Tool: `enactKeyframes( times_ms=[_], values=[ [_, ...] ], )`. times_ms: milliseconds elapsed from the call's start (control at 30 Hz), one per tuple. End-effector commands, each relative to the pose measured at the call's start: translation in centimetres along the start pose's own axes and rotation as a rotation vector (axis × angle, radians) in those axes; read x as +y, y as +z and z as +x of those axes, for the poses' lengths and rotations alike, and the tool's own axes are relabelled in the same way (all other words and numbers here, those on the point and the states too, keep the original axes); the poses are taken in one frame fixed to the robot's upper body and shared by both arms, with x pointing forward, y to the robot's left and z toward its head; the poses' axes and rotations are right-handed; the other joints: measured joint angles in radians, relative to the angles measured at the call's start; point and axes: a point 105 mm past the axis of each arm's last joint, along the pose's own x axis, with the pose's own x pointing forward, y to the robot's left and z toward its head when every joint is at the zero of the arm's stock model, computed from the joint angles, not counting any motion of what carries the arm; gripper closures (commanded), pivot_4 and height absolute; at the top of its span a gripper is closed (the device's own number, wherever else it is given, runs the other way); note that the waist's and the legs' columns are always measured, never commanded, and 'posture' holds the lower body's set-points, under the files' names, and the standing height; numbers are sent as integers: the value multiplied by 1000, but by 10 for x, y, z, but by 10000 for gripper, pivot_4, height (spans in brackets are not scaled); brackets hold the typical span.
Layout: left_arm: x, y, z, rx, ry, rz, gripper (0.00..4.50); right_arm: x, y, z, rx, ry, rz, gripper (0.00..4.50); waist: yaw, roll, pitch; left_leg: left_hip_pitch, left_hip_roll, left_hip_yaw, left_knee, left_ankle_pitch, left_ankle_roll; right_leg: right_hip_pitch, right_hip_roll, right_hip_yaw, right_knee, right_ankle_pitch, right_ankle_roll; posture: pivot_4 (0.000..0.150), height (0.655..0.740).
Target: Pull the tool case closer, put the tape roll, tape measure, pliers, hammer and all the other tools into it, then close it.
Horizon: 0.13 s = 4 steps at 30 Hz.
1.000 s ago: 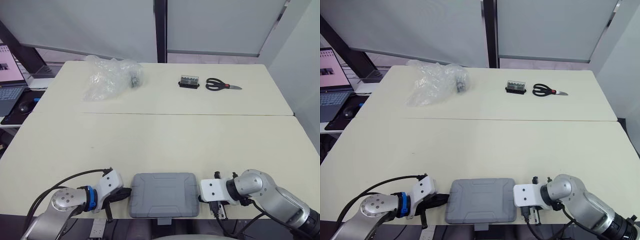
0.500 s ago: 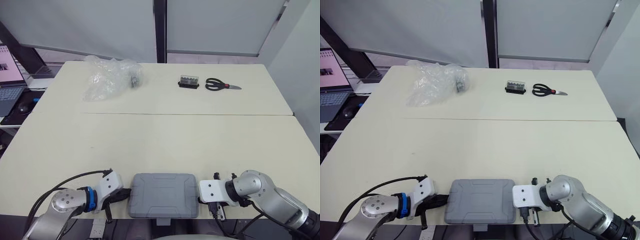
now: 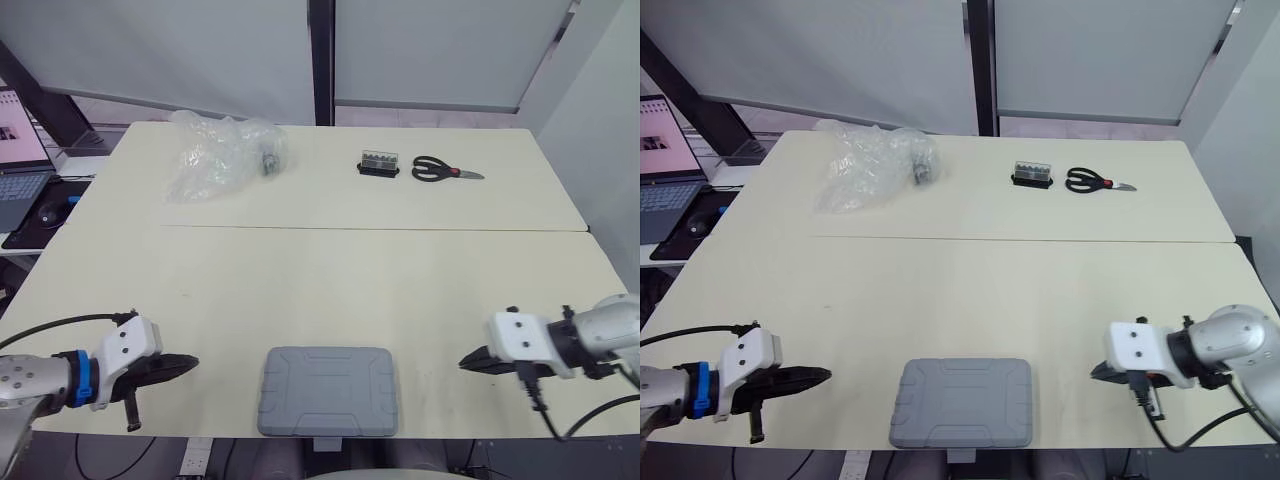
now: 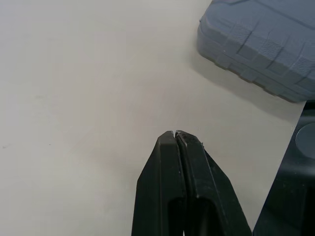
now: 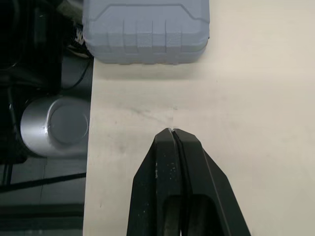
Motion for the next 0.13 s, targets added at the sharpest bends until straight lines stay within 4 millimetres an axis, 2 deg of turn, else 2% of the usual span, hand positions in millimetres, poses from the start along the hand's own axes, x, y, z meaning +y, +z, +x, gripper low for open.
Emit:
enactKeyframes(
  times_ms=[33, 133],
  values=[
    [4, 9, -5, -14, 26, 19, 45000, -4, 8, -7, -26, 2, -42, 44860, -1, 0, 0, 0, 0, 0, 0, 0, 0, 0, 0, 0, 0, 0, 0, 1500, 7400],
    [4, 13, 0, -51, 35, 9, 45000, -8, 6, -3, -30, 1, -51, 44860, -1, 0, 0, 0, 0, 1, 0, 0, 0, 0, 0, 1, 0, 0, 0, 1500, 7400]
  ],
)
